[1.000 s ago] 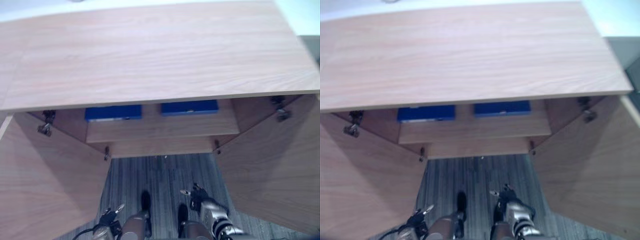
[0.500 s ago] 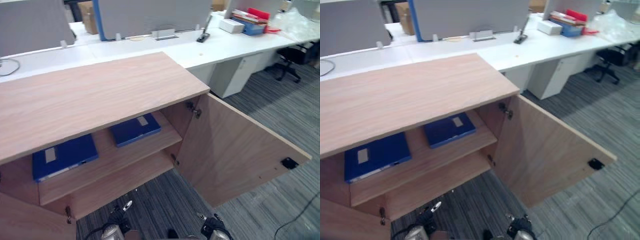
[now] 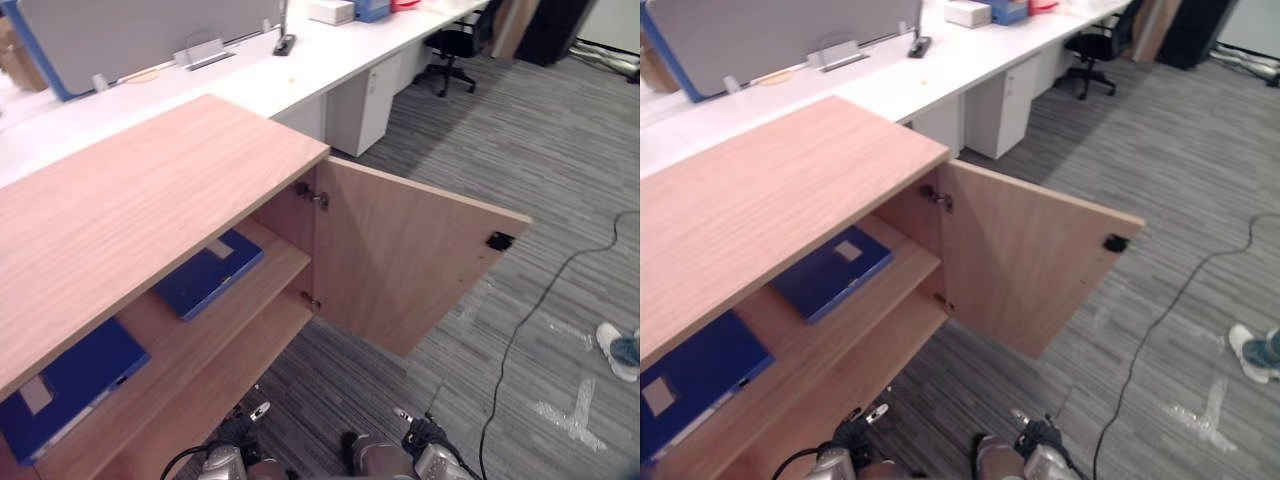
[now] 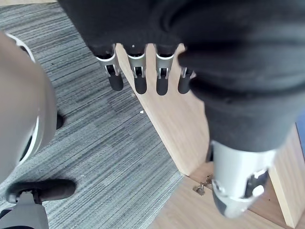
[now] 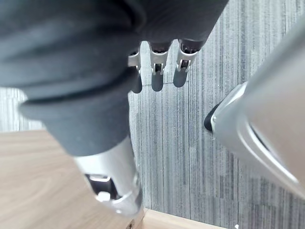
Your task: Walk over to the cabinet, pick up the folder, carry it to the office cabinet, place the folder inside the office cabinet, then close the office cabinet door
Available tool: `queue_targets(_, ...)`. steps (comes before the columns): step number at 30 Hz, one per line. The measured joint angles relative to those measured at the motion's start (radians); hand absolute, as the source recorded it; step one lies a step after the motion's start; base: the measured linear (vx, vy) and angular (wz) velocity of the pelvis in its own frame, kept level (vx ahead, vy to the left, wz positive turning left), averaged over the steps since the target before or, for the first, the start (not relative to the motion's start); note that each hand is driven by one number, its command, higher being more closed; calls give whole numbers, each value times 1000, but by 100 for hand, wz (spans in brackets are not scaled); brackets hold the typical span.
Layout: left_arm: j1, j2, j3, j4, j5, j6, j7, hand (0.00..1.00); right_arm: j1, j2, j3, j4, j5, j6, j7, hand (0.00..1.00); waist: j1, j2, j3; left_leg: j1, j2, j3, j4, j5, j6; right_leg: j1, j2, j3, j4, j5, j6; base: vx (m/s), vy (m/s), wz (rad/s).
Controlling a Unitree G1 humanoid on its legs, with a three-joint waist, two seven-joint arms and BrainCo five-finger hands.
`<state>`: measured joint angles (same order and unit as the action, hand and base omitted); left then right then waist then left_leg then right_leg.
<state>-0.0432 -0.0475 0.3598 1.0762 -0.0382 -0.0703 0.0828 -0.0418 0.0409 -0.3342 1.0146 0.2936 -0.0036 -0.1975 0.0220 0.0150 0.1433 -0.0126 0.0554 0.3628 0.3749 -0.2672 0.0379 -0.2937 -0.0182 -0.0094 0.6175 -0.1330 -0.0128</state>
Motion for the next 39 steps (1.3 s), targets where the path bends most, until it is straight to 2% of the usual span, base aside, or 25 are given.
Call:
queue_targets(2, 9, -3, 41, -9, -7, -3, 1, 0, 2, -2, -16, 4, -3, 0, 0, 0, 5, 0, -2, 24, 16, 46, -26, 13, -17, 42, -69, -131, 6, -50, 9, 69, -99, -65)
queue_targets(3, 10, -1, 47, -9, -8, -3, 2, 0, 2, 0, -29, 5, -3, 0, 0, 0, 7, 0, -2, 27, 20, 61, -31, 16, -21, 52, -89, -155, -9, -55, 17, 99, -138, -75)
queue_targets(4, 10, 4, 50, -6, -14, -3, 3, 0, 3, 3, -45, 8, -2, 0, -1, 0, 9, -12, -2, 30, 16, 72, -39, 24, -34, 80, -107, -177, -94, -69, 26, 98, -184, -62)
queue_targets(5, 8, 0, 51, -5, -16, -3, 3, 0, 2, 4, -67, 12, -2, 1, -1, 0, 6, -7, 0, 29, 10, 59, -55, 35, -45, 98, -96, -182, -147, -81, 10, 104, -200, -54)
queue_targets(7, 8, -20, 67, -4, -21, -2, 6, 0, -1, -4, -123, 19, 0, 1, -2, 0, 5, 16, 2, 25, 12, -13, -101, 55, -47, 113, -53, -172, -209, -53, -4, 90, -191, -32)
queue_targets(11, 10, -24, 76, -2, -54, 0, 11, 0, -4, -4, -155, 41, 0, 2, -1, 0, 9, 22, -13, 35, 21, -109, -210, 93, -79, 147, 25, -152, -353, 15, -24, 56, -122, -27)
queue_targets(14, 10, -22, 68, 2, -53, 1, 11, 0, -3, -9, -162, 47, 0, 2, -1, 0, 8, 25, -14, 75, 20, -126, -271, 122, -82, 193, 52, -143, -429, 49, -28, 77, -29, -13)
queue_targets(16, 16, -14, 24, 3, -51, 1, 11, 0, -10, -26, -183, 55, 4, 3, -1, 0, 7, 27, -19, 121, 17, -145, -295, 125, -79, 255, 67, -127, -496, 74, -28, 78, 27, -11)
queue_targets(20, 29, 10, -56, -8, -50, 1, 9, 0, -73, -69, -172, 33, 22, 2, 0, 0, 8, 29, -22, 117, 4, -158, -298, 124, -76, 264, 69, -73, -568, 126, -21, 19, 103, -40)
queue_targets(24, 68, 60, -144, -12, -48, 1, 5, 0, -136, -180, -141, -76, 39, -4, -2, 0, 6, 31, -22, 119, -27, -158, -280, 120, -67, 278, 51, -26, -611, 160, -2, -39, 149, -32)
queue_targets(28, 115, 105, -194, -29, -50, 0, 2, 0, -279, -360, -90, -126, 40, -38, -8, 0, 0, 42, -16, 115, -51, -165, -267, 112, -49, 281, 31, 0, -642, 192, 19, -96, 144, -17)
queue_targets(29, 116, 114, -214, -29, -50, -1, -1, 0, -337, -421, -55, -117, 40, -50, -11, 0, 0, 53, -8, 115, -54, -175, -267, 110, -45, 281, 26, 3, -646, 198, 21, -106, 119, -5)
queue_targets(32, 125, 123, -261, -28, -54, -7, -4, 0, -487, -528, 25, -61, 44, -75, -7, 0, -1, 78, 12, 109, -67, -214, -267, 111, -41, 278, 12, 4, -646, 210, 32, -132, 99, 1)
queue_targets(39, 156, 129, -323, -27, -95, -15, -4, 0, -840, -638, 205, 170, 79, -72, 29, 0, 29, 122, 61, 66, -81, -254, -265, 128, -15, 240, -3, -18, -649, 234, 32, -128, 31, 12)
